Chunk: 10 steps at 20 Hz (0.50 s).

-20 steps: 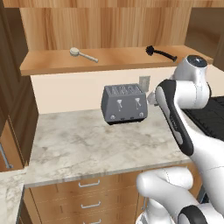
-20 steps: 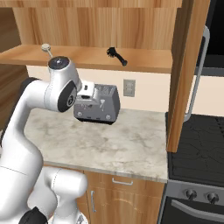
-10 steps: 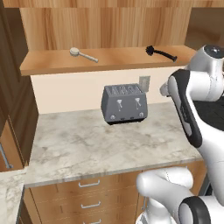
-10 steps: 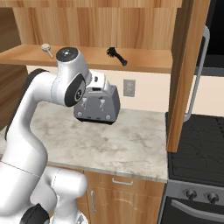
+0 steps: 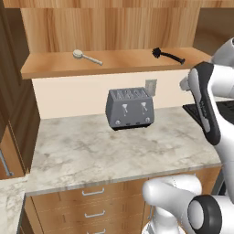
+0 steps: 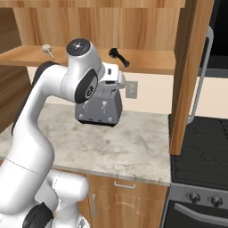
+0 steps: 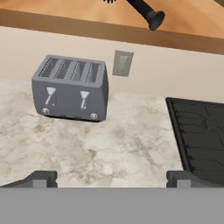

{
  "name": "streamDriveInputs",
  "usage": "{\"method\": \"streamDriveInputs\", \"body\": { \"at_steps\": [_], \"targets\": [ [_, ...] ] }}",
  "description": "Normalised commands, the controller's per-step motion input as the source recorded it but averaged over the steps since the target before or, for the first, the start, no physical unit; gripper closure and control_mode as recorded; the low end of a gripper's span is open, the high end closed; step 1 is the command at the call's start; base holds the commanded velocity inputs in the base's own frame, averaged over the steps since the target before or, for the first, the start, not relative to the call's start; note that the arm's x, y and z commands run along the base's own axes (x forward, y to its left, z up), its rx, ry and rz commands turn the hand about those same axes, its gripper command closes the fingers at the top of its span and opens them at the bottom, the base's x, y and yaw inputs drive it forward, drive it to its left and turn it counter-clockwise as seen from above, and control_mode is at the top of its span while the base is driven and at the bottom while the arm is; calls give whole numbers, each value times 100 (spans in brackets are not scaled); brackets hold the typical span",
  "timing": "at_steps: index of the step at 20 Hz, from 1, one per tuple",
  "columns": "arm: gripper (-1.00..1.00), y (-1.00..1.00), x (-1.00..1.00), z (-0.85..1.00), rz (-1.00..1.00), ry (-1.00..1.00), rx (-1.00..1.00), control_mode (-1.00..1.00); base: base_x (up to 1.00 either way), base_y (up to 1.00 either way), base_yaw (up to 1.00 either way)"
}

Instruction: Locate and retrieve the dish brush and dish brush from the cabinet. Place them next to the sink.

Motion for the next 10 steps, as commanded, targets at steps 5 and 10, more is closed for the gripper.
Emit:
{"method": "streamDriveInputs", "body": {
  "at_steps": [5,10],
  "targets": [
    [-100,-12,37,30,3,-7,-1,-100,0,0,0],
    [-100,-14,42,34,7,-6,0,-100,0,0,0]
  ]
}}
